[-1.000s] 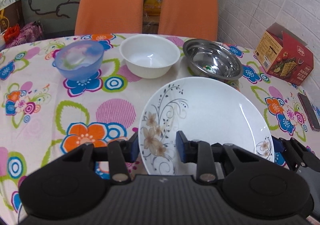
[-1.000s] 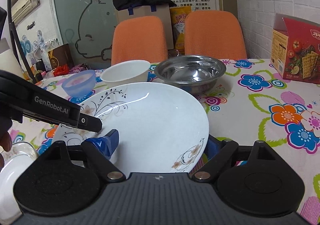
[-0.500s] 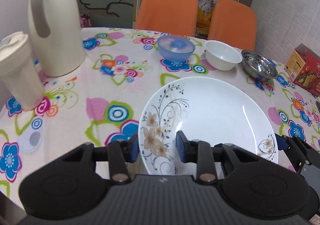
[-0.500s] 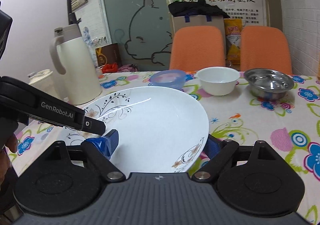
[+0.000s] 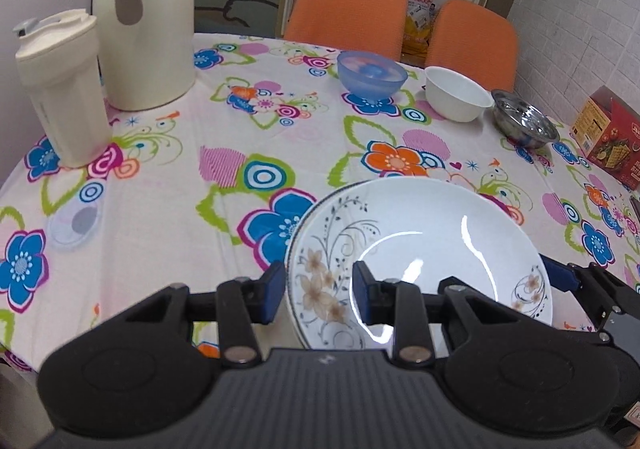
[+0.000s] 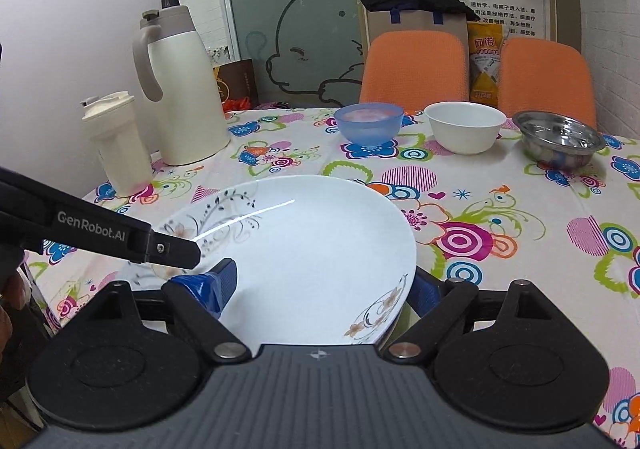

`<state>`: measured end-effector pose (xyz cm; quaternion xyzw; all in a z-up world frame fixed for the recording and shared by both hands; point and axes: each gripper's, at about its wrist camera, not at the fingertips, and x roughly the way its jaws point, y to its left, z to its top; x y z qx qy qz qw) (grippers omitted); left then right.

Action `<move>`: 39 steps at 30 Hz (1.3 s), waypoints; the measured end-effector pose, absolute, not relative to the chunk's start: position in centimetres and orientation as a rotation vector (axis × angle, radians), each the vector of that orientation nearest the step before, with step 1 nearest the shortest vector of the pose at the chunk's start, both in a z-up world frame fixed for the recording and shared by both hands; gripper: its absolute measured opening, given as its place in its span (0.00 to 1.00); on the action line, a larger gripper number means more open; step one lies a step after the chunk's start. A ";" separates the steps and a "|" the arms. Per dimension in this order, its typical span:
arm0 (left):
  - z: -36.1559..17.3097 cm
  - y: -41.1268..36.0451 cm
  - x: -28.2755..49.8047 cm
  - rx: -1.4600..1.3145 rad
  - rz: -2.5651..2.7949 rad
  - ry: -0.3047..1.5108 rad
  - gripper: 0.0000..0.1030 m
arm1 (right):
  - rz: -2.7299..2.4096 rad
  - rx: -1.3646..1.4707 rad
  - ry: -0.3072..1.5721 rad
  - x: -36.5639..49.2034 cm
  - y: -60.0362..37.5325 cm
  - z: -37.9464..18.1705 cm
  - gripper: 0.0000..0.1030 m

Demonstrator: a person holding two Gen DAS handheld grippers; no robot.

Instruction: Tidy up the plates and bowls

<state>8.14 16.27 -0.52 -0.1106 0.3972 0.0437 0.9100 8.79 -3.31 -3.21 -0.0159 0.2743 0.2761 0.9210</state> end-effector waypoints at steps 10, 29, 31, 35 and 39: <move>1.0 15.5 8.3 -0.221 0.097 0.774 0.29 | 0.542 0.011 0.532 8.5 -5.3 -2.7 0.72; 3.0 5.5 11.8 -0.162 -0.026 0.722 0.62 | 0.129 0.216 0.677 12.4 -15.9 -3.2 0.73; 3.0 4.5 12.1 -0.157 -0.034 0.720 0.62 | 0.125 0.236 0.671 12.3 -17.0 -3.3 0.73; 2.9 2.5 12.8 -0.132 -0.041 0.716 0.64 | 0.137 0.254 0.643 11.7 -18.8 -3.2 0.73; 2.5 0.7 13.3 -0.101 -0.049 0.723 0.64 | 0.140 0.313 0.611 11.4 -20.2 -3.0 0.73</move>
